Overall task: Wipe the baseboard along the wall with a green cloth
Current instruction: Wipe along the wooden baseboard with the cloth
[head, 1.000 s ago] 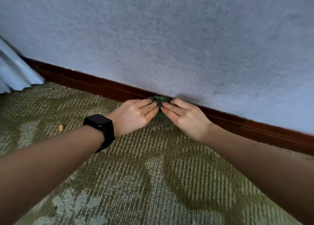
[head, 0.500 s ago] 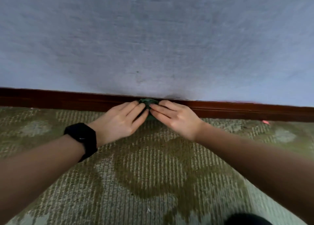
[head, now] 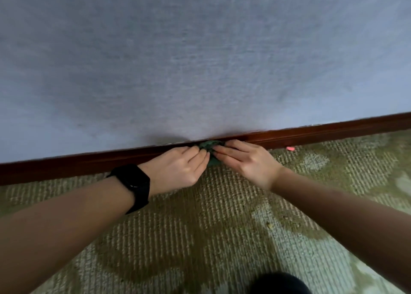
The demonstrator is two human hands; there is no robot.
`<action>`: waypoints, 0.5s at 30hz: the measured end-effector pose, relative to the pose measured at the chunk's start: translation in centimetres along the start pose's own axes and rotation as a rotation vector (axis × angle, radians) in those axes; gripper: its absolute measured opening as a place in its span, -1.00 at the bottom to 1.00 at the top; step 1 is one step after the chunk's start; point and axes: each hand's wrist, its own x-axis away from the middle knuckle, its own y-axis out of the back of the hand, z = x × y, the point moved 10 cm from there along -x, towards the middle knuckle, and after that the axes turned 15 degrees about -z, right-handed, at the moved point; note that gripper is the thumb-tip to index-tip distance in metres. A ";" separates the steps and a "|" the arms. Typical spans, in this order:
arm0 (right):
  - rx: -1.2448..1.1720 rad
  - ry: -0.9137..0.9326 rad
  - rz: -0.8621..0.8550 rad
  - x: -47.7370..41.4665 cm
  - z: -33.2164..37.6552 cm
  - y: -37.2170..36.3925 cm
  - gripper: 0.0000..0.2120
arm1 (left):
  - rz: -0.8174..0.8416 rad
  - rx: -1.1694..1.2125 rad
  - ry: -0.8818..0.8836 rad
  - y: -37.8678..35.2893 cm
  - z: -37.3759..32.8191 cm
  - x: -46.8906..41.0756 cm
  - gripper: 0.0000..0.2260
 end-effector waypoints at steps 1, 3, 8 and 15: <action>0.005 -0.007 0.002 0.7 -0.8 0.5 -0.71 | -0.001 0.004 -0.009 -0.4 -0.3 -1.2 -0.67; 0.019 -0.015 0.011 2.1 -2.2 1.3 -0.71 | -0.007 0.008 -0.022 -0.7 -0.7 -3.3 -0.66; 0.079 -0.102 0.038 5.9 -5.8 3.5 -0.69 | -0.017 -0.003 -0.037 -2.2 -2.0 -9.1 -0.66; 0.086 -0.192 -0.021 6.3 -5.9 3.7 -0.68 | 0.035 -0.036 -0.120 -3.3 -2.7 -9.8 -0.69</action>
